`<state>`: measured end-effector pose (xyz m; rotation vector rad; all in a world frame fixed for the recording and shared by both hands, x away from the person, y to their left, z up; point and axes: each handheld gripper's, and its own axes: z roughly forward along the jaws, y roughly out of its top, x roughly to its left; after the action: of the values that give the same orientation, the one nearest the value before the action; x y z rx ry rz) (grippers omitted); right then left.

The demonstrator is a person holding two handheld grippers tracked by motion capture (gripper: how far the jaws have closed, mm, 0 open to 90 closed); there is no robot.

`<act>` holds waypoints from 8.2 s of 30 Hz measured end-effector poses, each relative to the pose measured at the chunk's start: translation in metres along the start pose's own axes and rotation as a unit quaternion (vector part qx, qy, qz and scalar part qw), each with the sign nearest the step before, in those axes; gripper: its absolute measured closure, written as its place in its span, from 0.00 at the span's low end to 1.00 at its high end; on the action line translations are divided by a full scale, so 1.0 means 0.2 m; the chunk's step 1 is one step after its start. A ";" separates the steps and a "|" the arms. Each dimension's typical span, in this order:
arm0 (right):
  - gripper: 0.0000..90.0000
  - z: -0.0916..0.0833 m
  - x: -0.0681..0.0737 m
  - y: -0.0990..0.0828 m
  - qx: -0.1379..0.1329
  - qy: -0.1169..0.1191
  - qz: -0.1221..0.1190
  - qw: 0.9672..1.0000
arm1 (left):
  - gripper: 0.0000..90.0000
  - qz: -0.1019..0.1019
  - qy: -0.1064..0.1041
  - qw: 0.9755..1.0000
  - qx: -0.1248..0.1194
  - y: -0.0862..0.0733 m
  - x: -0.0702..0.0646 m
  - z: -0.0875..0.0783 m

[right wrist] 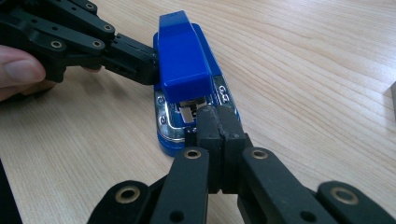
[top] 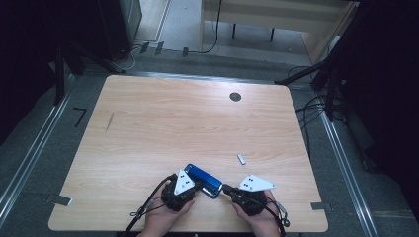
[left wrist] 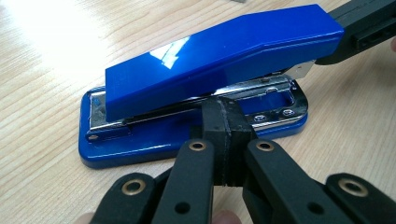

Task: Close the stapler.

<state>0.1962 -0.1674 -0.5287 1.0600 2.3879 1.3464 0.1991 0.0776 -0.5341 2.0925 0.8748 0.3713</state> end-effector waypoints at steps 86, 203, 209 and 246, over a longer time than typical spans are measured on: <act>1.00 -0.02 0.12 0.29 -0.053 0.002 -0.066 0.996 | 1.00 0.012 0.006 1.000 -0.002 0.00 -0.02 0.01; 1.00 0.35 0.19 0.61 -0.053 0.027 -0.109 0.992 | 1.00 0.014 0.007 1.000 -0.004 0.00 -0.02 0.01; 1.00 0.39 0.19 0.62 -0.046 0.031 -0.111 0.992 | 1.00 0.014 0.008 1.000 -0.003 0.00 -0.02 0.01; 1.00 0.63 0.19 0.57 0.023 0.033 -0.108 0.993 | 1.00 0.017 0.008 1.000 -0.001 0.00 -0.02 0.01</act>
<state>0.2876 -0.0205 -0.5011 0.7518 2.5075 1.2755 0.1974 0.0743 -0.5343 2.1069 0.8492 0.4062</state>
